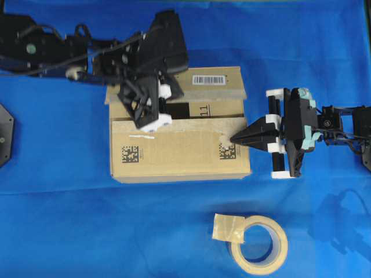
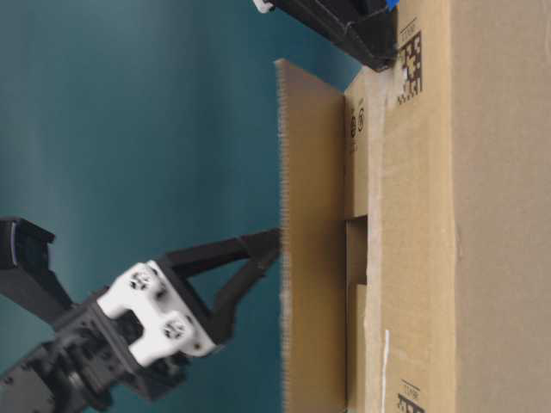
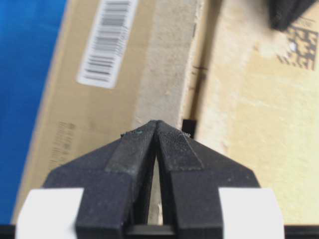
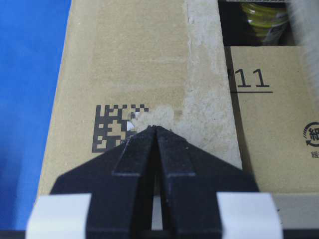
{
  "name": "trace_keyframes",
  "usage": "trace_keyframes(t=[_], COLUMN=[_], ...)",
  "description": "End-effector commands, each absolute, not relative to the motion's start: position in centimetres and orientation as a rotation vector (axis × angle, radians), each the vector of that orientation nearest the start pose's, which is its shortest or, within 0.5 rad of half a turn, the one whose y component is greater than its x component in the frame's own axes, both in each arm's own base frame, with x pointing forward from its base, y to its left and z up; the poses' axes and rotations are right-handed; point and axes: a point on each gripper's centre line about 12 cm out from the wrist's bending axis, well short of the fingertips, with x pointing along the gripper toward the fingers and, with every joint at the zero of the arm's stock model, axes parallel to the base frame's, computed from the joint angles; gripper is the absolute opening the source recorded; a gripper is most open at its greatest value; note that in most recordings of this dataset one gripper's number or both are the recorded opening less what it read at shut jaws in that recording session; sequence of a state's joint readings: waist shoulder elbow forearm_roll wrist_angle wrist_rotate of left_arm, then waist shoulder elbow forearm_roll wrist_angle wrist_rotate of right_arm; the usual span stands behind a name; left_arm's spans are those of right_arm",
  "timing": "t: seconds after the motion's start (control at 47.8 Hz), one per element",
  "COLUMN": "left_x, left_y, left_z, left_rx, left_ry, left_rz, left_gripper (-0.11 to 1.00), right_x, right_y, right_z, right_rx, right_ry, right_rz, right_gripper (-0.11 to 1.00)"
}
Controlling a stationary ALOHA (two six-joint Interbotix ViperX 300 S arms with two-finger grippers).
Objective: Close the cardboard box.
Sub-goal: 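Fold the back flap forward with the left gripper to meet the front flap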
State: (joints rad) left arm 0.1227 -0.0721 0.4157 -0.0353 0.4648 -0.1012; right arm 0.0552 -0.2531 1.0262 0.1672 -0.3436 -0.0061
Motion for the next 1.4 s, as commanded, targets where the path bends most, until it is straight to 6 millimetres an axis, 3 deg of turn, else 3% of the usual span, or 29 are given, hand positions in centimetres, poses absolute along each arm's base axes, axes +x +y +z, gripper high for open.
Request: trace_keyframes(t=[0.0,0.251,0.418,0.753,1.381], left_x=[39.8,38.5,37.7,37.6,37.4], left_y=[3.9,2.9,2.8,2.8,2.8], left_z=[25.0,21.4,20.1,20.0,20.7], left_rx=[-0.192,-0.246,-0.281,-0.286,-0.273], left_ry=[0.74,0.695,0.674,0.654,0.552], left_rz=[0.141,0.145,0.157,0.158,0.145], left_gripper=[0.0,0.0,0.0,0.0,0.0], right_x=[30.9,31.0,31.0,30.9,31.2], right_y=[0.8,0.1,-0.7,-2.9,-2.8], right_z=[18.2,18.3,18.5,18.5,16.3], right_rx=[0.126,0.13,0.135,0.147,0.146], right_ry=[0.4,0.382,0.374,0.366,0.434], right_rz=[-0.04,-0.061,-0.088,-0.156,-0.16], right_gripper=[0.0,0.0,0.0,0.0,0.0])
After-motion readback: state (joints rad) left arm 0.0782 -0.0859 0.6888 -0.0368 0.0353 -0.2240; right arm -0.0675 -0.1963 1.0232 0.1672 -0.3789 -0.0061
